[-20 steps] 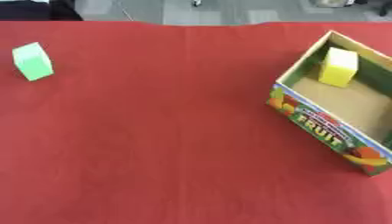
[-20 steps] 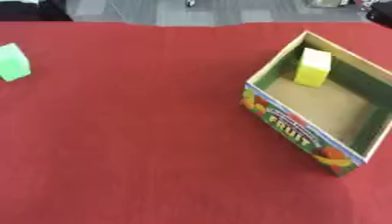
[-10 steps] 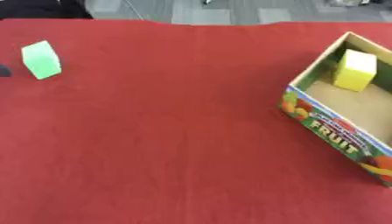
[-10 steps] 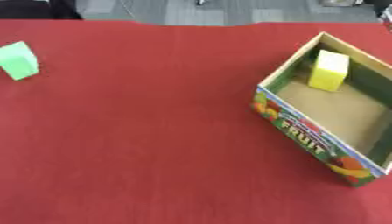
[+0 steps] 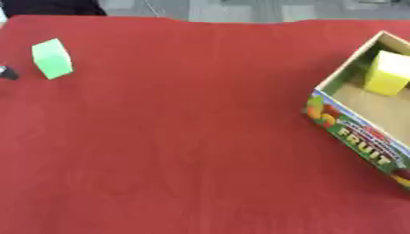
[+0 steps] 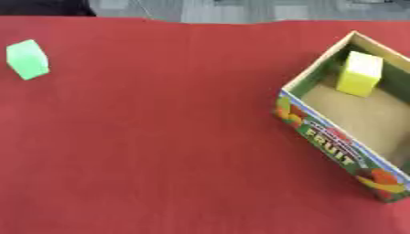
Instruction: Pick up the objects with one hand, pass them to the other hand, and then place them into the box on the other side of the table.
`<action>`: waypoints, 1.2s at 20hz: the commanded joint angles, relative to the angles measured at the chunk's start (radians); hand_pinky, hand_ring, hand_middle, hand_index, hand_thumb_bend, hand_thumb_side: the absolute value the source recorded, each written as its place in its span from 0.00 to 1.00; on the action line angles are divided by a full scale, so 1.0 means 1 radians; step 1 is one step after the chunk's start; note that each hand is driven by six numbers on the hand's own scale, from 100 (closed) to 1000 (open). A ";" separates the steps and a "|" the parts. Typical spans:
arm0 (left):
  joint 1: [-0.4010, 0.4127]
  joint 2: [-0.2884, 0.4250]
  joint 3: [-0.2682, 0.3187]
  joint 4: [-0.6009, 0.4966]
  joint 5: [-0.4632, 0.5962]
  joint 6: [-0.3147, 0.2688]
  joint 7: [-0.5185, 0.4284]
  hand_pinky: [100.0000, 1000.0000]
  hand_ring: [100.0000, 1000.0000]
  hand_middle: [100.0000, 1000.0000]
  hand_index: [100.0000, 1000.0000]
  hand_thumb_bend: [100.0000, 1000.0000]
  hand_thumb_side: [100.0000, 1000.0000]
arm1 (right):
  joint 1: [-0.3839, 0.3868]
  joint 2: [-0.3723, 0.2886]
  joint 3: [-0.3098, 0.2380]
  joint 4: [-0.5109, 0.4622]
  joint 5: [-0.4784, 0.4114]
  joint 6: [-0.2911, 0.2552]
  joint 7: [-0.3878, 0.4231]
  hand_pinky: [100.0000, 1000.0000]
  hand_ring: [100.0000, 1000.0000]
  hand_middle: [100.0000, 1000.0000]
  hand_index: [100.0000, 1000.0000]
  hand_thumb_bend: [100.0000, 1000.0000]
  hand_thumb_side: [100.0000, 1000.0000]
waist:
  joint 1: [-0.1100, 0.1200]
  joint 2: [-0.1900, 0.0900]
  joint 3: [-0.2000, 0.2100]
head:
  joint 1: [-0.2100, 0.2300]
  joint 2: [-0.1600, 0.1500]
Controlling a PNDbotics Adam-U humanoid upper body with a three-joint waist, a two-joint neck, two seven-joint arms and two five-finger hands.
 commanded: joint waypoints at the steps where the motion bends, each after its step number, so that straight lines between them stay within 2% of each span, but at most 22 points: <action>1: -0.023 0.023 0.019 0.025 -0.013 0.004 0.010 0.84 0.80 0.72 0.80 0.81 0.15 | -0.009 -0.018 -0.005 -0.023 0.010 -0.001 0.003 0.79 0.80 0.68 0.76 0.28 0.21 | 0.003 -0.014 -0.005 | 0.012 -0.018; 16: -0.050 0.008 0.032 0.070 -0.038 0.002 0.061 0.84 0.80 0.71 0.79 0.77 0.10 | -0.011 -0.006 -0.001 -0.027 0.024 0.002 0.007 0.79 0.80 0.67 0.76 0.28 0.22 | 0.011 0.013 -0.029 | 0.021 -0.042; 24: -0.062 0.008 0.036 0.066 -0.016 -0.005 0.083 0.83 0.79 0.71 0.79 0.76 0.07 | -0.008 -0.002 0.001 -0.028 0.035 0.004 0.010 0.79 0.80 0.67 0.76 0.28 0.22 | 0.013 0.027 -0.043 | -0.002 -0.060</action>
